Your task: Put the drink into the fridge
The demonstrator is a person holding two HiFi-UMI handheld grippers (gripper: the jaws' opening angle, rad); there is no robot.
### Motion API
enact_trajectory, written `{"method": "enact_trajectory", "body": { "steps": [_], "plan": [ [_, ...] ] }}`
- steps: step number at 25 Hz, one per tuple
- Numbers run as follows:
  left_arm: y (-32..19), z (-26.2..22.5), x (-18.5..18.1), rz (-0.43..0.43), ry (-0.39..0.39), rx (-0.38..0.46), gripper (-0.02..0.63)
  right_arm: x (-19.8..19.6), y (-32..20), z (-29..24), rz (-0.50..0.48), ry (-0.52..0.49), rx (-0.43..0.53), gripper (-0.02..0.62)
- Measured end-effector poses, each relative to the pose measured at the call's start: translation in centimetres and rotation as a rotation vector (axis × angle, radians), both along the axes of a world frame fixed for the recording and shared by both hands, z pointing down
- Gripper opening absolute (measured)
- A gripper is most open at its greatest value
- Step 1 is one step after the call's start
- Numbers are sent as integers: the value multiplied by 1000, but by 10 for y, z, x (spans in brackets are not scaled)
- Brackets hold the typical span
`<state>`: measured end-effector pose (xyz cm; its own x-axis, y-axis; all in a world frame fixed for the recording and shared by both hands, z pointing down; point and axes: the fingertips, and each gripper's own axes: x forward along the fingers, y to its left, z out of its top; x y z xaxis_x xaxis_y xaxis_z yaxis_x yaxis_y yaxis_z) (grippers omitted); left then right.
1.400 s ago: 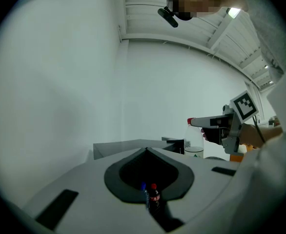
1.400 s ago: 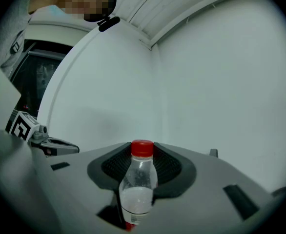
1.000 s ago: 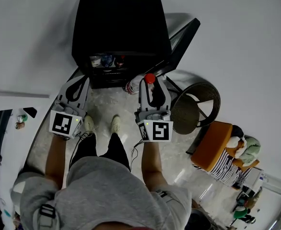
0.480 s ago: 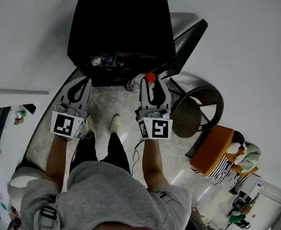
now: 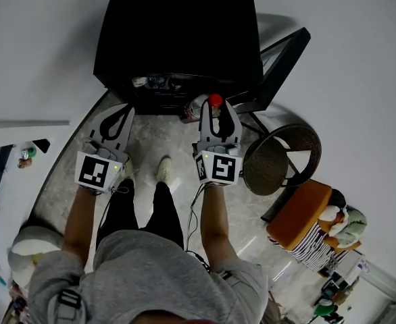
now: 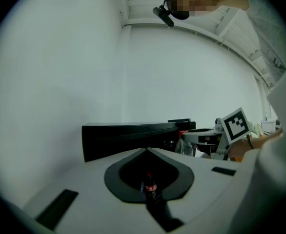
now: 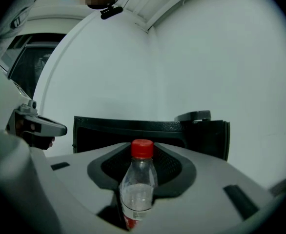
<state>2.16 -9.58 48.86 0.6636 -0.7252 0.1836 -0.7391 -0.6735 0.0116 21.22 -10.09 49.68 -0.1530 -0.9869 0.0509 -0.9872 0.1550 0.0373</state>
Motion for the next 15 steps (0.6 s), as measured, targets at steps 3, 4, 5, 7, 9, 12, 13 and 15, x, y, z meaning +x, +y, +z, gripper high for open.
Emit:
{"method": "enact_trajectory", "body": {
  "steps": [3,4,5,7,9,12,13,15],
  "plan": [
    [-2,12,0,0,2,-7,5,0,-8,14,17,24,-6,152],
    [-3,15,0,1,0,-5,5,1,-10,18,21,25,-4,152],
    [-4,19,0,1,-3,-2,5,1,-13,21,24,22,-1,152],
    [-6,27,1,2,-6,8,5,3,-17,28,24,17,3,152],
    [-6,34,2,0,2,13,5,5,-20,36,25,18,0,152],
    [-7,44,0,-5,5,16,5,6,-25,48,32,25,1,152],
    [-8,47,-1,-8,5,19,5,6,-28,51,37,29,2,152],
    [-10,53,-5,-15,6,24,5,4,-31,59,41,33,4,152]
  ]
}}
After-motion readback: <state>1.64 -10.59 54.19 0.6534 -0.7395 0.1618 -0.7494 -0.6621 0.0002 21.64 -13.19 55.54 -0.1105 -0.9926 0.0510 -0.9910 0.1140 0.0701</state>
